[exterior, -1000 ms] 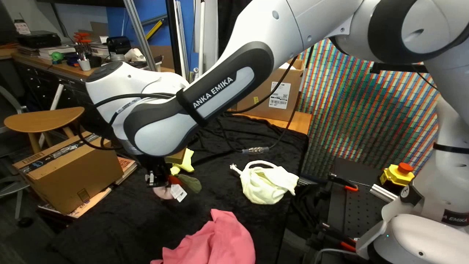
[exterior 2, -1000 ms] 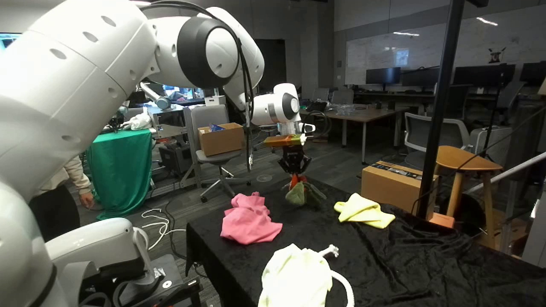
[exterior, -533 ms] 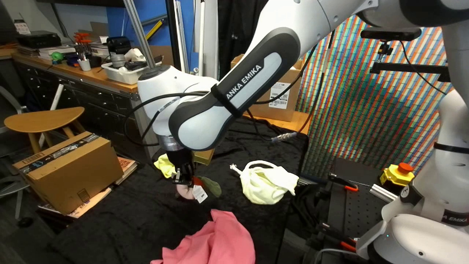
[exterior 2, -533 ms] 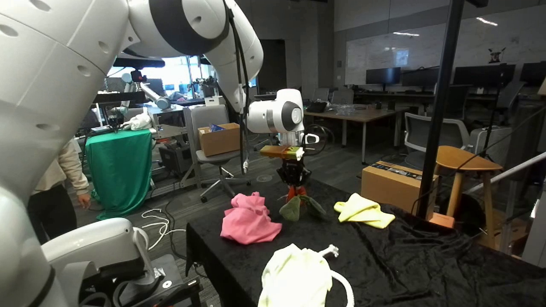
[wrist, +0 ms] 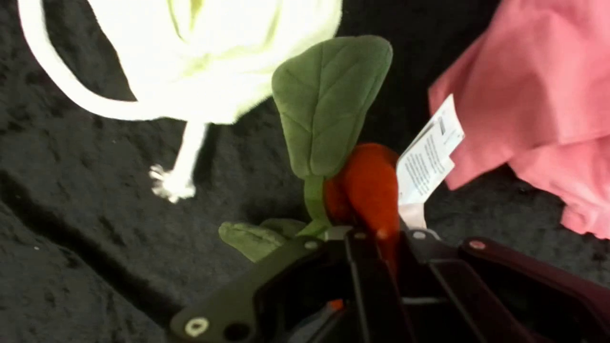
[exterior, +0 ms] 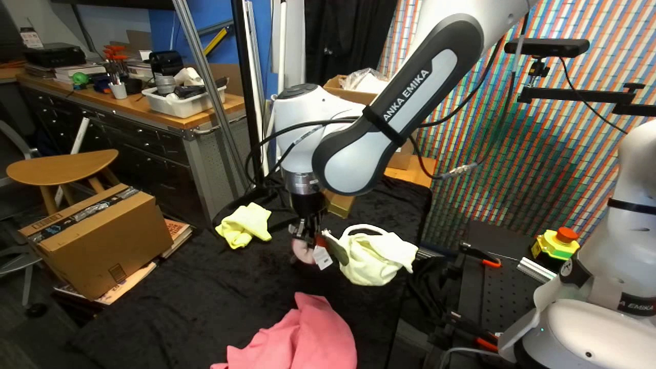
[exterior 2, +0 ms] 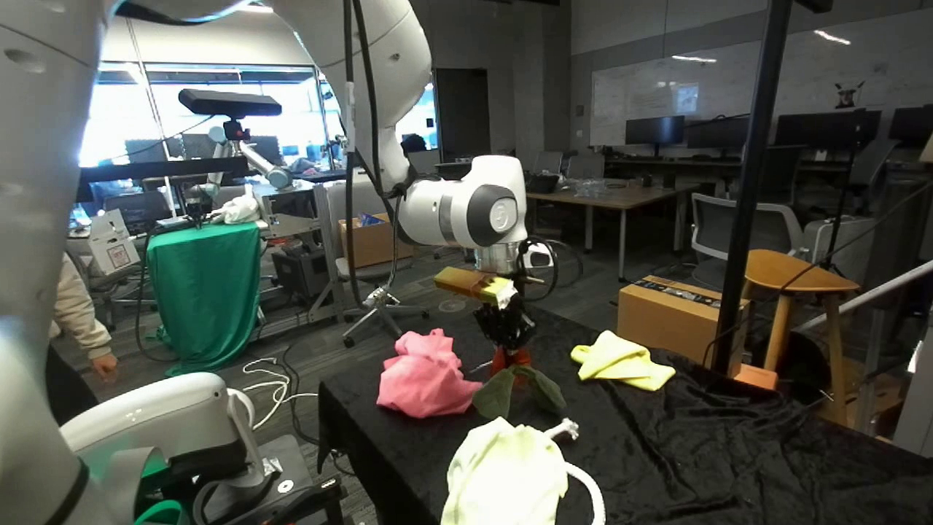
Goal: Put all the items on the table in one place
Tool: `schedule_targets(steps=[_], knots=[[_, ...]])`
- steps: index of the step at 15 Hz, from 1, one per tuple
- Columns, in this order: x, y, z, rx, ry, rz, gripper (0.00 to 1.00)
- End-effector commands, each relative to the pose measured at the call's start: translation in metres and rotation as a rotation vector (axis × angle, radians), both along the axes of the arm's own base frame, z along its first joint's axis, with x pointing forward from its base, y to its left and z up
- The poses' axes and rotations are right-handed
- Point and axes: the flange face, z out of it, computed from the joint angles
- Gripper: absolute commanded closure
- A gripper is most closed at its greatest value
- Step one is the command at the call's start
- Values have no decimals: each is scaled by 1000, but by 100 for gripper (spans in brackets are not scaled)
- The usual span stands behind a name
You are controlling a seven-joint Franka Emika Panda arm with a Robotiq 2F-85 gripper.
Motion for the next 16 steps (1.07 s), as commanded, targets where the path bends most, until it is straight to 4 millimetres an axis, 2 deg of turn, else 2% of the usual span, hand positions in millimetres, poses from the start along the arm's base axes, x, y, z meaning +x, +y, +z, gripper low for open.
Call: schedule_targets(steps=[1, 3, 5, 7, 8, 10, 12, 16], knots=[[-41, -75, 9, -9, -65, -22, 95], [-55, -120, 5, -18, -83, -31, 95], [-58, -154, -8, -22, -103, -39, 95], [-58, -180, -21, -13, -115, -35, 95], [-58, -186, -28, -9, -119, -24, 95], [-56, -185, -37, 2, -124, 19, 95], [-55, -175, -46, 5, -132, 61, 95], [-61, -134, -57, 45, -128, 161, 95]])
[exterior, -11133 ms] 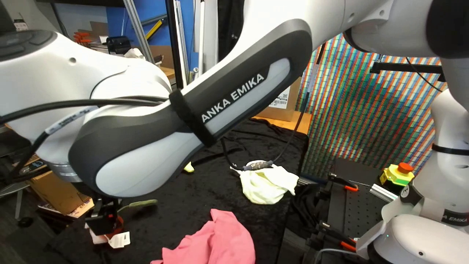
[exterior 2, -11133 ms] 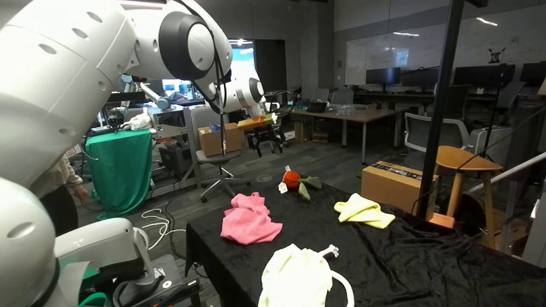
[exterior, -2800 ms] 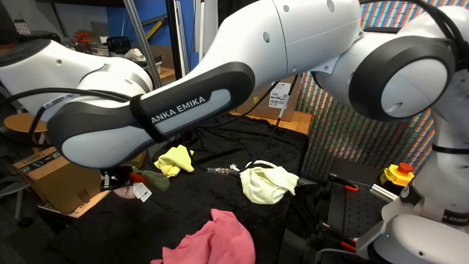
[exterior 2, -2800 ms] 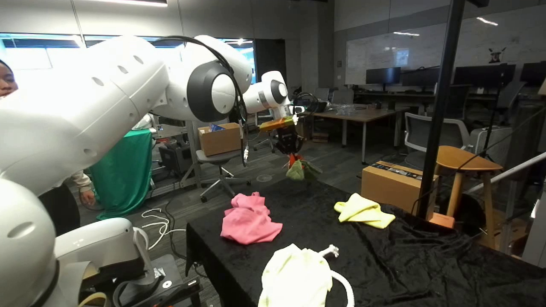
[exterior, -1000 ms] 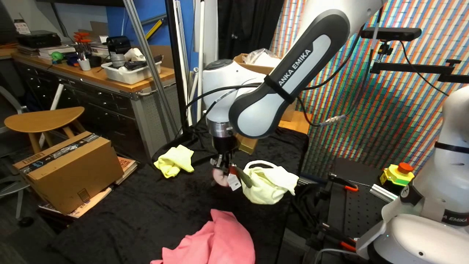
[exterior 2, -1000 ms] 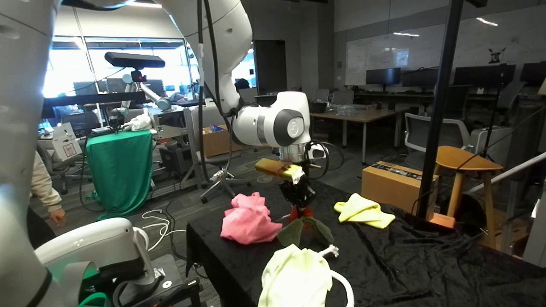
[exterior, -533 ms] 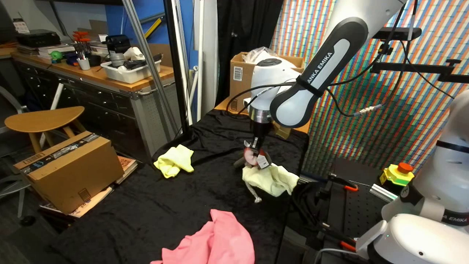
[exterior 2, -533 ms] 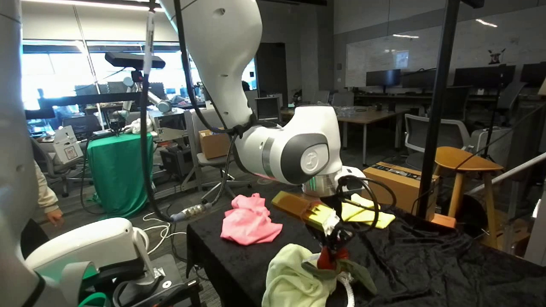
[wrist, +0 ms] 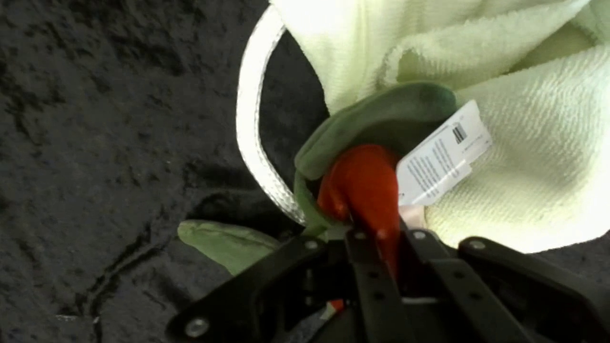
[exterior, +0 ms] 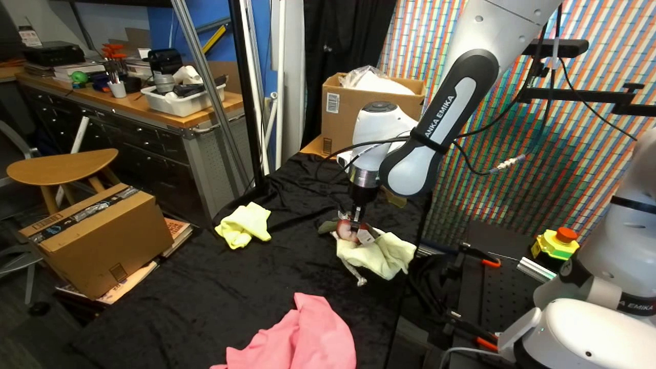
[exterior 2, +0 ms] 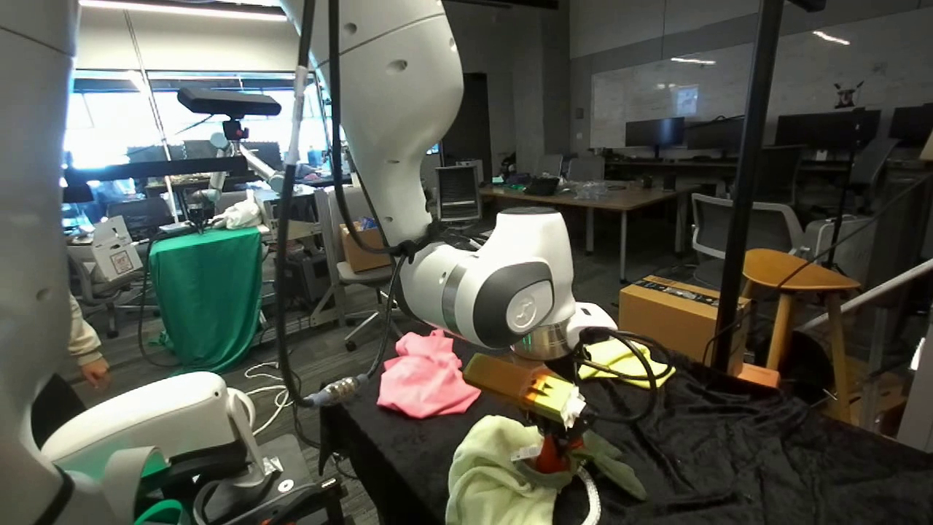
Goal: Put all the items on the table in one place
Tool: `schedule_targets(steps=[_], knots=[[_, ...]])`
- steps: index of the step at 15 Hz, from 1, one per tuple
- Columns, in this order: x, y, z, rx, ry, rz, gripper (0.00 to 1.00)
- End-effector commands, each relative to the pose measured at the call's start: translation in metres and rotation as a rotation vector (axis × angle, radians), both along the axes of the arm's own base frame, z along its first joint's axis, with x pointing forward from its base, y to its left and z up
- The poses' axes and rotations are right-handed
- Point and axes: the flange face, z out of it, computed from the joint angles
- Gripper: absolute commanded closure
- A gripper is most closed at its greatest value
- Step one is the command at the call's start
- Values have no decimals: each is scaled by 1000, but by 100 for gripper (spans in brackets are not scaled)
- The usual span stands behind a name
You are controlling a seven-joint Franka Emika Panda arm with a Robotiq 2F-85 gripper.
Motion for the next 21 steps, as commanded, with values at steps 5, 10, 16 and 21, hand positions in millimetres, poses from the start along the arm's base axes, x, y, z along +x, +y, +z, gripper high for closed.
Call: schedule_targets(steps=[5, 10, 16, 21], knots=[[-6, 40, -15, 30, 51, 83, 94], [-6, 35, -8, 0, 43, 67, 58], [-5, 34, 19, -54, 12, 84, 13], [0, 45, 54, -81, 4, 150, 0]])
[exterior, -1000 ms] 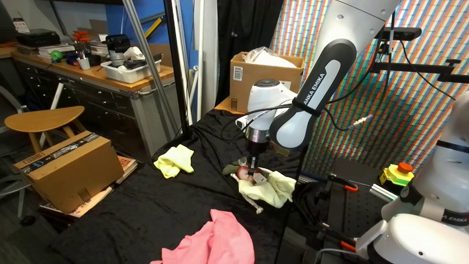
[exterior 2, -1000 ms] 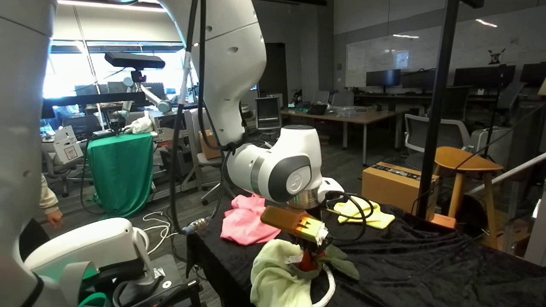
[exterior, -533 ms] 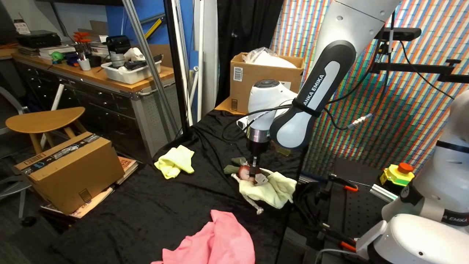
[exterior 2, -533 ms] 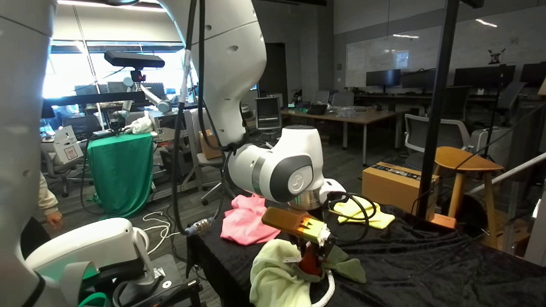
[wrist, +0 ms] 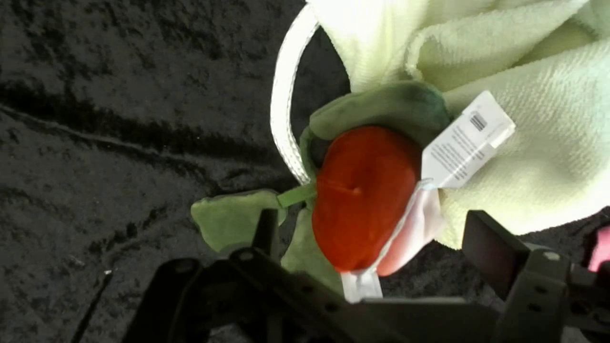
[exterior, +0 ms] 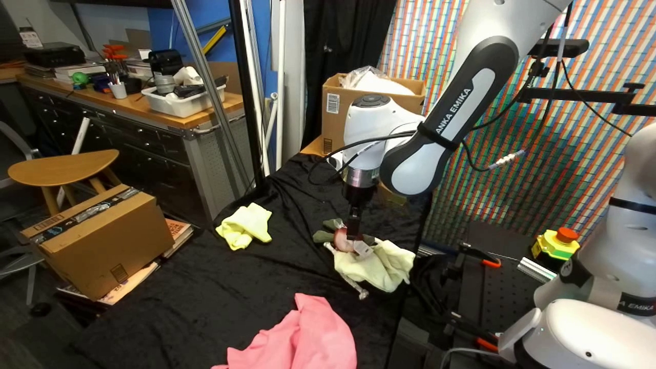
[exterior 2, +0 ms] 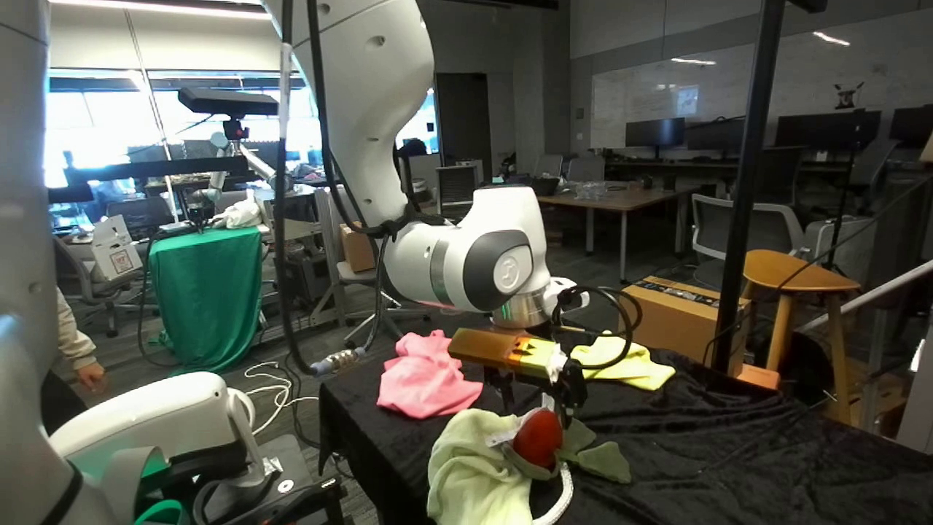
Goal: Put all the items on the table in one place
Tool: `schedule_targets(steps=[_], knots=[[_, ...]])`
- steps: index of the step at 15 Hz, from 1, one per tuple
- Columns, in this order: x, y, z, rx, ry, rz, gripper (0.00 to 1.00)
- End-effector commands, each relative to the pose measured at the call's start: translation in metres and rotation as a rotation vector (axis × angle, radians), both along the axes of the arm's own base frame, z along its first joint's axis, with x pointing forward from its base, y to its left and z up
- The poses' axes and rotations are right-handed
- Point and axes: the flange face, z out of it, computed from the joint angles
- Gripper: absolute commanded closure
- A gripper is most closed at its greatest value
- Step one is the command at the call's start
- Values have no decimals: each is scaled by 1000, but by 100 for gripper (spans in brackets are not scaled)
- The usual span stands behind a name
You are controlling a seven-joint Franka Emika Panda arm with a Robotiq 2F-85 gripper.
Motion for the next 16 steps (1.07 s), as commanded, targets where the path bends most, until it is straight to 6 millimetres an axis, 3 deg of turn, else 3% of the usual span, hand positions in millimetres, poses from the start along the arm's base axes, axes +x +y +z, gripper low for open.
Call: schedule_targets(steps=[1, 5, 11, 16], knots=[[1, 7, 34, -28, -13, 49, 0], [24, 22, 56, -48, -58, 108, 0], [102, 86, 89, -42, -99, 154, 0], [163, 129, 87, -47, -98, 127, 0]])
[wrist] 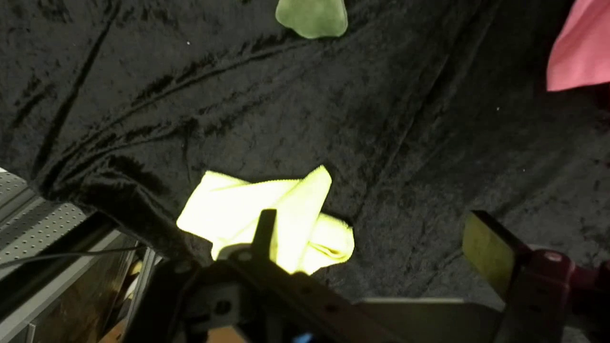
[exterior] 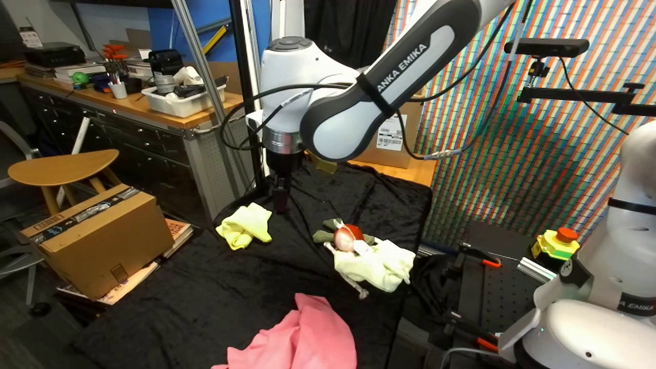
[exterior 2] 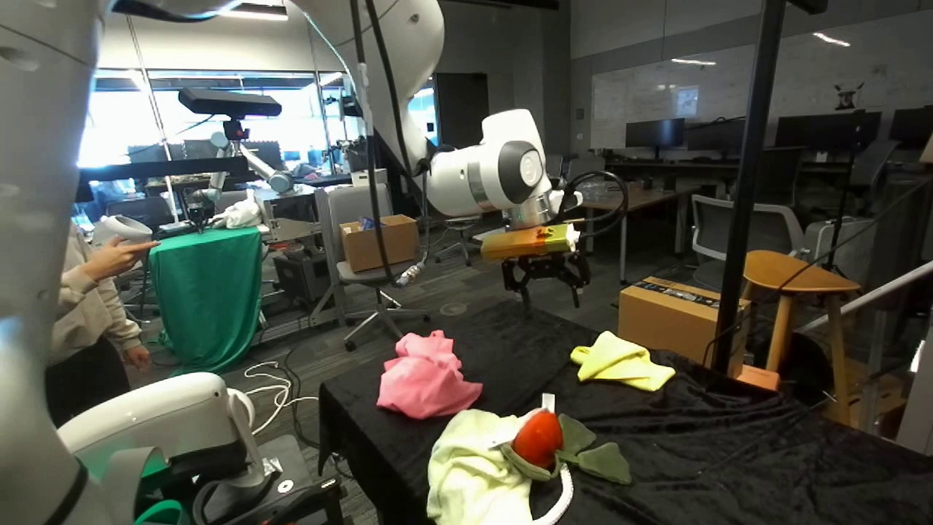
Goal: Put all the items on the table in one place
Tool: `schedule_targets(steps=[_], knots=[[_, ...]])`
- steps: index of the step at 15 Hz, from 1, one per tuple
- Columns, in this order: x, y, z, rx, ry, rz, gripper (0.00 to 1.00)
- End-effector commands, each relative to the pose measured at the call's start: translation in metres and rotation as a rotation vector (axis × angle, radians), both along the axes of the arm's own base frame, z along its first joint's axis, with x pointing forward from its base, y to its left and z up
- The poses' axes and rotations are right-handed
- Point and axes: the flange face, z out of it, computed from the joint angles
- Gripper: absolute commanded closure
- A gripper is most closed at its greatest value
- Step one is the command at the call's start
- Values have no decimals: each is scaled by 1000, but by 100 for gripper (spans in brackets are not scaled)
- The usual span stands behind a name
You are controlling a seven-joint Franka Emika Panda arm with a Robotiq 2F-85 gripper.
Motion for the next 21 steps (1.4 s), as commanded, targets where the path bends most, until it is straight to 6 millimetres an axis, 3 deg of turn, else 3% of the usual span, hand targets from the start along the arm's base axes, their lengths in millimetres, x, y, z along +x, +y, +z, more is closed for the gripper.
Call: schedule_targets(steps=[1, 4, 9, 16, 21], knots=[[51, 26, -9, -5, 17, -32, 0], [82, 36, -24, -19, 14, -69, 0], [129, 31, -59, 21, -51, -238, 0], [154, 8, -107, 14, -93, -432, 0], [158, -3, -131, 13, -83, -500, 0]])
